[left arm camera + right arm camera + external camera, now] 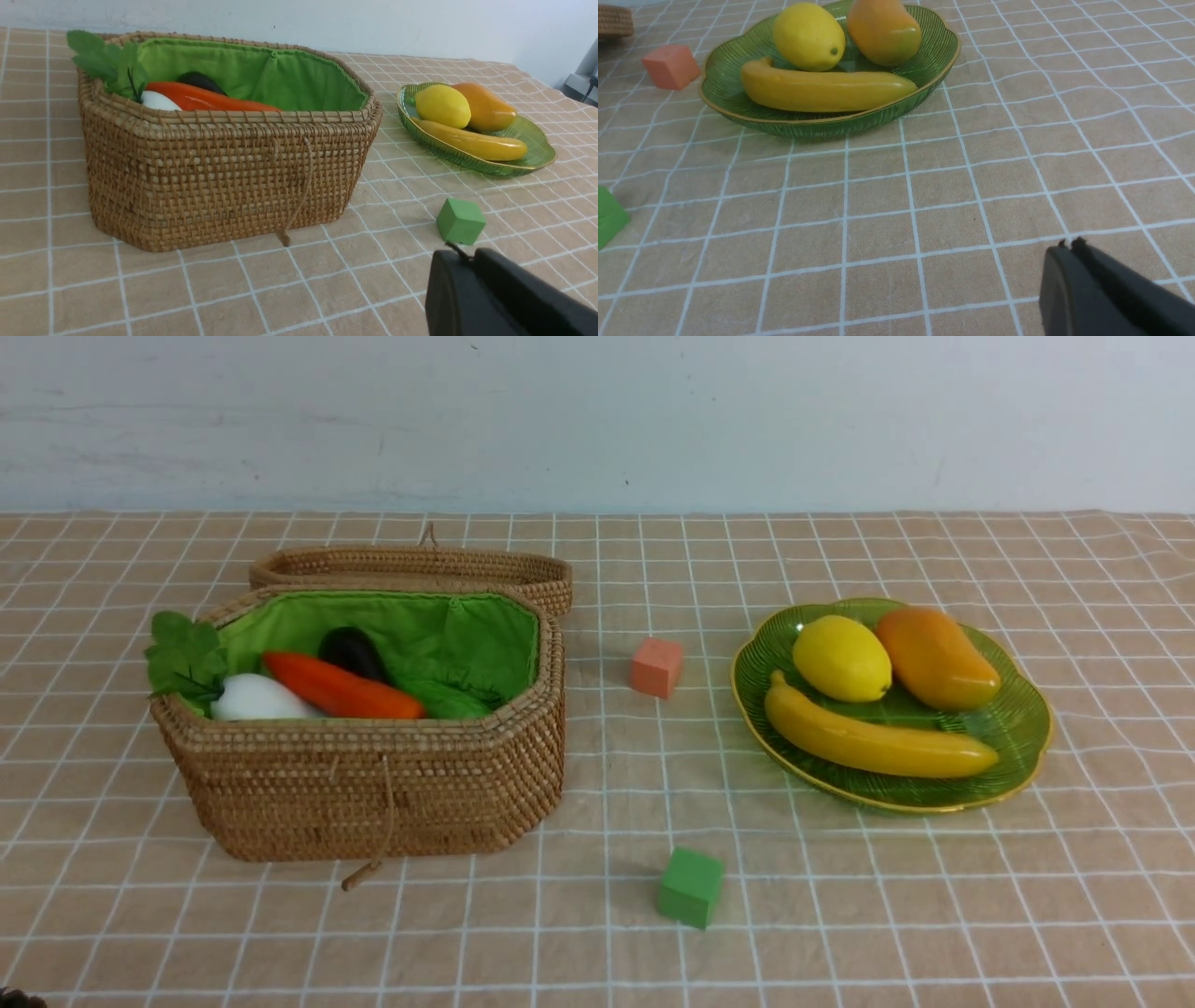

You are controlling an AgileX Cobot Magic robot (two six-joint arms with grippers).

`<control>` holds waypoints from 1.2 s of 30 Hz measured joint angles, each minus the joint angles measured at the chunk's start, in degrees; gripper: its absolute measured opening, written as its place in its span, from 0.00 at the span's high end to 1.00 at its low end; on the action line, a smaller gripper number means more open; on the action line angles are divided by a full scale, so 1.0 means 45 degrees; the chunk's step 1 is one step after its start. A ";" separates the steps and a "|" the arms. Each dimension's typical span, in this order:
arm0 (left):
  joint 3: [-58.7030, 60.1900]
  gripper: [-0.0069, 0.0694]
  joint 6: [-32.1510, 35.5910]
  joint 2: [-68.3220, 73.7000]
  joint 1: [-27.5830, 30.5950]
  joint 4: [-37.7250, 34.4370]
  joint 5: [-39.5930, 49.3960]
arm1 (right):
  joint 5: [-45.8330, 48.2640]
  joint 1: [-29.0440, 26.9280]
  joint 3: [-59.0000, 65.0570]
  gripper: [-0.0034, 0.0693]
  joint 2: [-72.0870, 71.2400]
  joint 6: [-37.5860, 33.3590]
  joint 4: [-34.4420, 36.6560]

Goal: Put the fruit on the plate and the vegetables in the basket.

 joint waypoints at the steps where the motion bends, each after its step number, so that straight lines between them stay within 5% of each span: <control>1: 0.0018 0.86 0.0017 0.0000 0.0411 0.0006 -0.0245 | 0.0000 0.0000 0.0000 0.95 0.0000 0.0000 0.0000; 5: 0.0146 0.86 0.0430 0.0000 0.2892 -0.0538 -0.1934 | 0.0000 0.0000 0.0000 0.95 0.0000 0.0000 0.0000; 8: 0.0886 0.93 0.2441 0.0000 0.5818 -0.2793 -0.3883 | 0.0000 0.0000 0.0000 0.94 0.0000 0.0000 0.0000; 12: 0.2359 0.93 0.4742 0.0000 0.7330 -0.5482 -0.4859 | 0.0000 0.0000 0.0000 0.94 0.0000 0.0000 0.0000; 15: 0.3058 0.93 0.5517 0.0000 0.7572 -0.6374 -0.4543 | 0.0000 0.0000 0.0000 0.94 0.0000 0.0000 0.0000; 19: 0.3312 0.93 0.5610 0.0000 0.7604 -0.6502 -0.1704 | 0.0000 0.0000 0.0000 0.93 -0.0011 0.0000 0.0000; 36: 0.3312 0.93 0.4680 0.0000 0.7604 -0.6502 -0.1608 | 0.0014 0.0000 0.0000 0.90 -0.0011 0.0000 0.0000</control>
